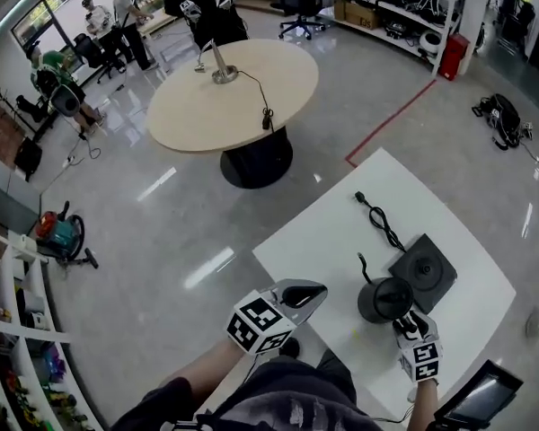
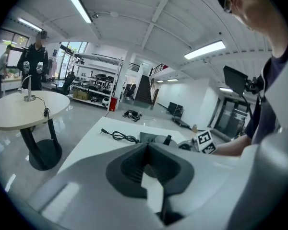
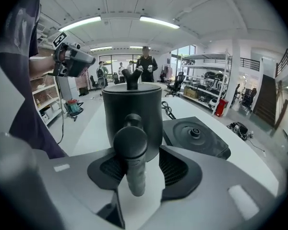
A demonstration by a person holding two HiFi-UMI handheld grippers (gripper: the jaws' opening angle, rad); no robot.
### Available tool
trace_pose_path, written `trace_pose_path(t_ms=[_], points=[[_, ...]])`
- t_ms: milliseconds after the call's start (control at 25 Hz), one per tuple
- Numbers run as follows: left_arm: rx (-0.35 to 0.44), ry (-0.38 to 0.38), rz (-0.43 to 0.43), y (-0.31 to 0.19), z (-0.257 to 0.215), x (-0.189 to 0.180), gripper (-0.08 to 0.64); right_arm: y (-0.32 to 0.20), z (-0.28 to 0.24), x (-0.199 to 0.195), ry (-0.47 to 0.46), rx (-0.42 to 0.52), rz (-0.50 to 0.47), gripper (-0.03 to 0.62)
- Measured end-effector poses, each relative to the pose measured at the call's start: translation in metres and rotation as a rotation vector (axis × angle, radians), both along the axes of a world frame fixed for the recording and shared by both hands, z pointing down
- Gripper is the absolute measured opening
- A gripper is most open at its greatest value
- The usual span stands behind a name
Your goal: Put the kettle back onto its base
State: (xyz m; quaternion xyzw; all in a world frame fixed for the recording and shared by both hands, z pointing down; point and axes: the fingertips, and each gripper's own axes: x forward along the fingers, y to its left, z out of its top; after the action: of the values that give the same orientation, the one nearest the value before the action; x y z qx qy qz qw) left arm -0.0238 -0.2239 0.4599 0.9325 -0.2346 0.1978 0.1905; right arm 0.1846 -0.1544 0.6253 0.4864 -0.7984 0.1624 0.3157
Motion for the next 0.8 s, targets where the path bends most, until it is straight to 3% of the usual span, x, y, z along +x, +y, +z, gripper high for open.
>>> trace_pose_path(t_ms=[160, 360, 520, 800], points=[[0.003, -0.012, 0.003, -0.007, 0.005, -0.007, 0.002, 0.0, 0.006, -0.015, -0.036, -0.005, -0.013, 0.071], [0.01, -0.037, 0.019, -0.009, 0.006, -0.015, 0.002, -0.002, 0.009, -0.023, -0.061, -0.019, 0.012, 0.067], [0.056, -0.031, 0.042, -0.01, -0.01, -0.004, 0.002, -0.008, -0.012, -0.016, -0.142, 0.042, 0.091, 0.066], [0.066, -0.034, 0.043, 0.002, -0.011, -0.009, 0.002, -0.017, -0.054, -0.024, -0.199, 0.145, 0.114, 0.061]])
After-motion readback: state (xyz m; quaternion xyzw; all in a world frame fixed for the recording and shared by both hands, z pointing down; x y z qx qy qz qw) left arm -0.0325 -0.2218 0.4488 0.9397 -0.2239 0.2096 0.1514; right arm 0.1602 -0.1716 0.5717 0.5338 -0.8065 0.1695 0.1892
